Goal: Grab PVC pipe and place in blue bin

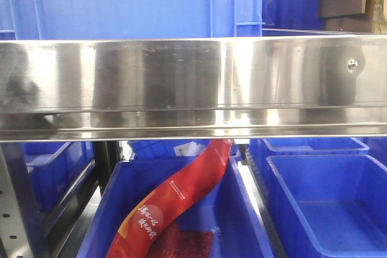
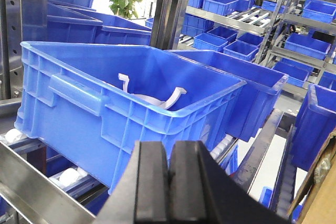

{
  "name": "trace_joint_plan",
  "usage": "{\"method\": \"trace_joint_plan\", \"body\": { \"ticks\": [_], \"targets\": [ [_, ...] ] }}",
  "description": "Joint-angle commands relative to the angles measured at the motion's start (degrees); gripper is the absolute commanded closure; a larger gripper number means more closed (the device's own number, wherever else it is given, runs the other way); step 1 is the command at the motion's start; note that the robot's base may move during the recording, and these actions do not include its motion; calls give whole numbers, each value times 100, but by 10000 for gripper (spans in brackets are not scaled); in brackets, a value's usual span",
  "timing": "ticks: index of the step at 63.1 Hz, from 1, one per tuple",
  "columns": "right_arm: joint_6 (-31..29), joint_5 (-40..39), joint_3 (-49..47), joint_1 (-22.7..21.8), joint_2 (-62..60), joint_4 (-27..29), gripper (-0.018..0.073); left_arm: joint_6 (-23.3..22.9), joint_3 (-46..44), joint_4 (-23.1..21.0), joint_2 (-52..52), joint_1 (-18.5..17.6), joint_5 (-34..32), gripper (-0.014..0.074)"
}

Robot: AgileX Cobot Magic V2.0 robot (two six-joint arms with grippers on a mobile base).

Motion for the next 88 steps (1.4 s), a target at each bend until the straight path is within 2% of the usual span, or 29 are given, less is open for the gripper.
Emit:
{"method": "trace_joint_plan", "body": {
  "ticks": [1, 24, 38, 64, 77, 88],
  "targets": [
    [7, -72, 9, -21, -25, -58, 721, -39, -10, -77, -149, 0, 18, 707],
    [7, -72, 9, -21, -25, -58, 721, -39, -10, -166, -487, 107, 207, 707],
    [7, -72, 9, -21, -25, -58, 721, -39, -10, -180, -979, 107, 669, 707],
    [7, -61, 9, -21, -25, -58, 721, -39, -10, -180, -1170, 107, 749, 707],
    [7, -61, 9, -21, -25, -58, 721, -39, -10, -180, -1170, 607, 725, 707],
    [7, -61, 9, -21, -25, -58, 721, -39, -10, -180, -1170, 644, 747, 707]
  ]
}}
